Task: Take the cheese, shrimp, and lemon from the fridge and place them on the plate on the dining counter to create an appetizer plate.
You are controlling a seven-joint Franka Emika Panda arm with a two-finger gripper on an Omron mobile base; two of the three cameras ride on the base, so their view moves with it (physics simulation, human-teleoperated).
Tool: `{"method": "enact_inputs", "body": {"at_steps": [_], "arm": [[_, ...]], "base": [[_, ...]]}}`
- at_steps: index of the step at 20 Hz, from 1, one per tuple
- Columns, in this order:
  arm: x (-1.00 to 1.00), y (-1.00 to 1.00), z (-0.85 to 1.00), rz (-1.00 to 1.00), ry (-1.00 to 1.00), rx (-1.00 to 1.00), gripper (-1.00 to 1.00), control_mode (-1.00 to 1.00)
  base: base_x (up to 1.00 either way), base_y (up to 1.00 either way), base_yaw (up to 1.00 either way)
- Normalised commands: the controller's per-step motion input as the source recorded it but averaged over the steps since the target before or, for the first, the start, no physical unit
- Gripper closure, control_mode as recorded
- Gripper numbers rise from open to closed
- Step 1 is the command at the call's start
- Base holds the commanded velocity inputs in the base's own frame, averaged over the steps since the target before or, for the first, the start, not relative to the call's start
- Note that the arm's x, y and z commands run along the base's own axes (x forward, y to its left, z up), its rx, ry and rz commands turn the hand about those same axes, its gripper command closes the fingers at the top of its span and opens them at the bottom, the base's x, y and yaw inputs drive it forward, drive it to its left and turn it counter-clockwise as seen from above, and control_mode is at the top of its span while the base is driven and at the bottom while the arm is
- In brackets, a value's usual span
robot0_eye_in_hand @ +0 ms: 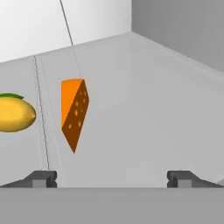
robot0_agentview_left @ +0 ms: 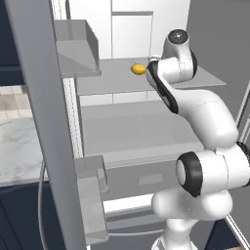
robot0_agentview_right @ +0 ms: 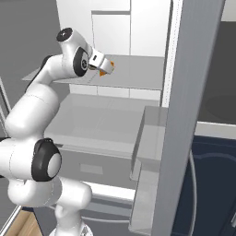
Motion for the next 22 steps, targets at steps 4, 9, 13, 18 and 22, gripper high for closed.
{"method": "enact_inputs", "body": {"at_steps": [4, 9, 13, 18, 22], "arm": [[0.56, 0.00, -0.20, -0.03, 0.00, 0.00, -1.00, -1.00], [0.48, 0.00, 0.00, -0.08, 0.02, 0.05, -1.00, -1.00], [0.50, 0.00, 0.00, -0.09, 0.04, 0.05, -1.00, -1.00], [0.65, 0.00, -0.03, -0.06, 0.03, 0.05, -1.00, -1.00], [0.67, 0.00, -0.20, -0.03, 0.00, 0.01, -1.00, -1.00]], "base": [[0.00, 0.00, 0.00], [0.00, 0.00, 0.00], [0.00, 0.00, 0.00], [0.00, 0.00, 0.00], [0.00, 0.00, 0.00]]}}
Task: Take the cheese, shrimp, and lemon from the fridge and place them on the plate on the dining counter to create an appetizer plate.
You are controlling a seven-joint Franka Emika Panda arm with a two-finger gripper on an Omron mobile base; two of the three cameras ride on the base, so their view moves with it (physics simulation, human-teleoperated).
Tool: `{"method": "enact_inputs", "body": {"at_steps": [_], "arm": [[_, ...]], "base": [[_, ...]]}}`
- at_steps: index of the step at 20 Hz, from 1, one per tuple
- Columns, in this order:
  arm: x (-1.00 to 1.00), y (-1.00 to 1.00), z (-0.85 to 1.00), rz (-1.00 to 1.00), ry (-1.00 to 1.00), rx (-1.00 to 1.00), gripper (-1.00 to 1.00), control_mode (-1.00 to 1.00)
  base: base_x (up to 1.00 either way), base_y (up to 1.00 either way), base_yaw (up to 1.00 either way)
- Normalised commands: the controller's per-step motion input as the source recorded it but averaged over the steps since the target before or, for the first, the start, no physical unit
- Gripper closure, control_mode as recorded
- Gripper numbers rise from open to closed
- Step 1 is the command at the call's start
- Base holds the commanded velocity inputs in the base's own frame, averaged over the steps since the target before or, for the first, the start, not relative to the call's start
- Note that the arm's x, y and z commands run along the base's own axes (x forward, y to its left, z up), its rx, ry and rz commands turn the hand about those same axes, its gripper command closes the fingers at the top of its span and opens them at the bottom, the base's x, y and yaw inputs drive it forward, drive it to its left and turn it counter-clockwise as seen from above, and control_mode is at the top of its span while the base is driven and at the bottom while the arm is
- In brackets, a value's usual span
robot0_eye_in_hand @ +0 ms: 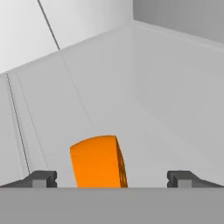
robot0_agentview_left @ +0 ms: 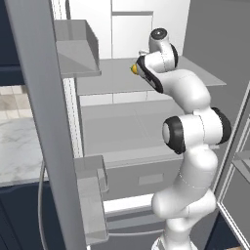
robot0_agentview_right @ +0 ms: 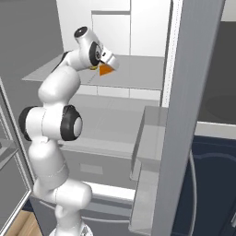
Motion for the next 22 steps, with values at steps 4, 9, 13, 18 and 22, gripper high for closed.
{"method": "enact_inputs", "body": {"at_steps": [4, 9, 13, 18, 22], "arm": [[0.51, 0.00, -0.26, 0.00, 0.02, 0.00, -1.00, -1.00], [-0.34, -0.07, -0.56, -0.04, 0.11, 0.00, -1.00, -1.00], [-0.20, -0.04, -0.54, -0.04, 0.02, 0.00, -1.00, -1.00], [0.03, 0.00, -0.43, -0.01, 0.00, 0.00, -1.00, -1.00], [0.15, 0.00, -0.65, -0.02, -0.06, 0.00, -1.00, -1.00]], "base": [[0.00, 0.00, 0.00], [0.00, 0.00, 0.00], [0.00, 0.00, 0.00], [0.00, 0.00, 0.00], [0.00, 0.00, 0.00]]}}
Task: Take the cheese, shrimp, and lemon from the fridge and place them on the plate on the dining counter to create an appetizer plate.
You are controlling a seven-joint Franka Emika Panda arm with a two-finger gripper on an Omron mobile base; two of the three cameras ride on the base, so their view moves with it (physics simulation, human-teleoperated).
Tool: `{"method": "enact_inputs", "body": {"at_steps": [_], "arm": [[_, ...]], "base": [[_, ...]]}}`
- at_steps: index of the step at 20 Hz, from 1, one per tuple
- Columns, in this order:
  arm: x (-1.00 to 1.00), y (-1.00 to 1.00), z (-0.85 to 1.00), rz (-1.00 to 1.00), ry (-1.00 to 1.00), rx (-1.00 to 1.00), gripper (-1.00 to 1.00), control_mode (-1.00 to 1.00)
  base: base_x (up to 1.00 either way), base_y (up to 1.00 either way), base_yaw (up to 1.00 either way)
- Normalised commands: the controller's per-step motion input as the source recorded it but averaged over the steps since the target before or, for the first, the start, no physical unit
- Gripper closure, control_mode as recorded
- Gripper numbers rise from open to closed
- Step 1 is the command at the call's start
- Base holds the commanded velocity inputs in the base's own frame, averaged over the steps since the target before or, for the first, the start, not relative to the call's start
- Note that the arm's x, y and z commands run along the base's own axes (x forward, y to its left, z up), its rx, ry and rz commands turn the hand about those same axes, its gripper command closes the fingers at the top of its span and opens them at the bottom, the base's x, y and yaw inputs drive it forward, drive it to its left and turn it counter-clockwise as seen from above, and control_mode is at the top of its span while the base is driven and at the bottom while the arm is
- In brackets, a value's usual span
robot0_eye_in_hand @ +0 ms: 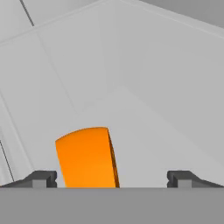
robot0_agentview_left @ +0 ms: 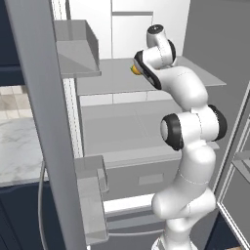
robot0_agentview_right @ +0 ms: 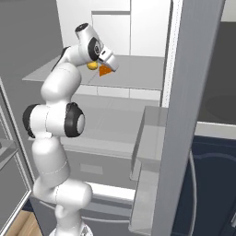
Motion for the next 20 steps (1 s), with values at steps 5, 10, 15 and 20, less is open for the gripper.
{"method": "enact_inputs", "body": {"at_steps": [5, 10, 15, 20], "arm": [[0.04, 0.00, -0.63, -0.03, -0.08, 0.00, 1.00, -1.00], [0.00, 0.00, -0.01, 0.00, 0.00, 0.00, 1.00, -1.00], [-0.92, 0.00, -0.12, 0.01, -0.02, 0.00, 1.00, -1.00], [-1.00, 0.00, -0.04, 0.00, -0.20, -0.02, 1.00, -1.00]], "base": [[0.00, 0.00, 0.00], [0.00, 0.00, 0.00], [0.00, 0.00, 0.00], [0.00, 0.00, 0.00]]}}
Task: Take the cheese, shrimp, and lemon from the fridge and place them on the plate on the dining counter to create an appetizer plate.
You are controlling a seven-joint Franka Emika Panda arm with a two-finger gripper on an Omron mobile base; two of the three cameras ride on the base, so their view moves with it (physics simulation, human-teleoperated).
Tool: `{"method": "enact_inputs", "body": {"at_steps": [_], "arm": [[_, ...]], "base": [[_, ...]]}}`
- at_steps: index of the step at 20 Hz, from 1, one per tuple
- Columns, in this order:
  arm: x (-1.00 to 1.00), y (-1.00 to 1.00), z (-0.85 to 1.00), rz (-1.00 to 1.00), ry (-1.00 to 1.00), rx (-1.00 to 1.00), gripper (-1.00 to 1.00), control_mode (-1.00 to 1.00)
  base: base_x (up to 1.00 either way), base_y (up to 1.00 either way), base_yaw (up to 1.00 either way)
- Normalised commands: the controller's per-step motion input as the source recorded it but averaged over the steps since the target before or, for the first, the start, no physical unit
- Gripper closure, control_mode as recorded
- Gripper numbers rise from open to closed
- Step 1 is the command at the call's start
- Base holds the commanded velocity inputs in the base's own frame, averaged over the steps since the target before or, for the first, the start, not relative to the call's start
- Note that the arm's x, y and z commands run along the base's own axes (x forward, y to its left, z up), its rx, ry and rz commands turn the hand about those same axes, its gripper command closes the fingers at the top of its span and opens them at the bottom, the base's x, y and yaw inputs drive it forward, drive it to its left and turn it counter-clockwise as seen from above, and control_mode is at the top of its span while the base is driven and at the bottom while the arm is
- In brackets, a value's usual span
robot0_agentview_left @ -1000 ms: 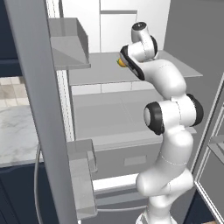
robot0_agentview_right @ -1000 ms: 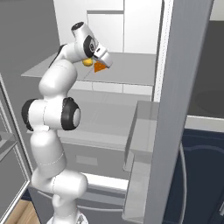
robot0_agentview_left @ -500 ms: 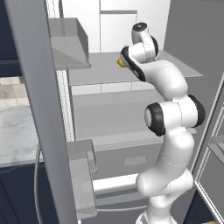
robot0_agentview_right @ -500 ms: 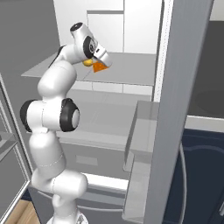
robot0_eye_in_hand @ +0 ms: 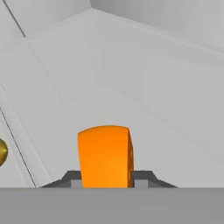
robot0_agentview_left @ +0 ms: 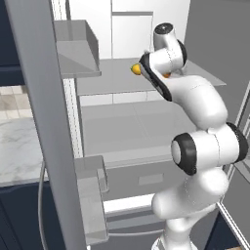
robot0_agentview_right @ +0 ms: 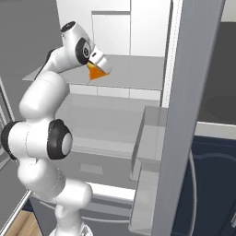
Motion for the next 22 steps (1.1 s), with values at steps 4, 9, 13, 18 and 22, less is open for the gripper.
{"method": "enact_inputs", "body": {"at_steps": [4, 9, 13, 18, 22], "arm": [[-1.00, 0.00, 0.00, 0.10, -0.14, 0.00, 1.00, -1.00], [-1.00, 0.08, 0.00, 0.19, -0.02, 0.00, 1.00, -1.00], [-1.00, 0.02, 0.00, 0.16, -0.03, 0.00, 1.00, -1.00], [-0.99, 0.00, 0.00, 0.14, -0.15, 0.00, 1.00, -1.00], [-0.32, 0.05, 0.00, 0.08, -0.10, -0.01, 1.00, -1.00]], "base": [[0.00, 0.00, 0.00], [0.00, 0.00, 0.00], [0.00, 0.00, 0.00], [0.00, 0.00, 0.00], [0.00, 0.00, 0.00]]}}
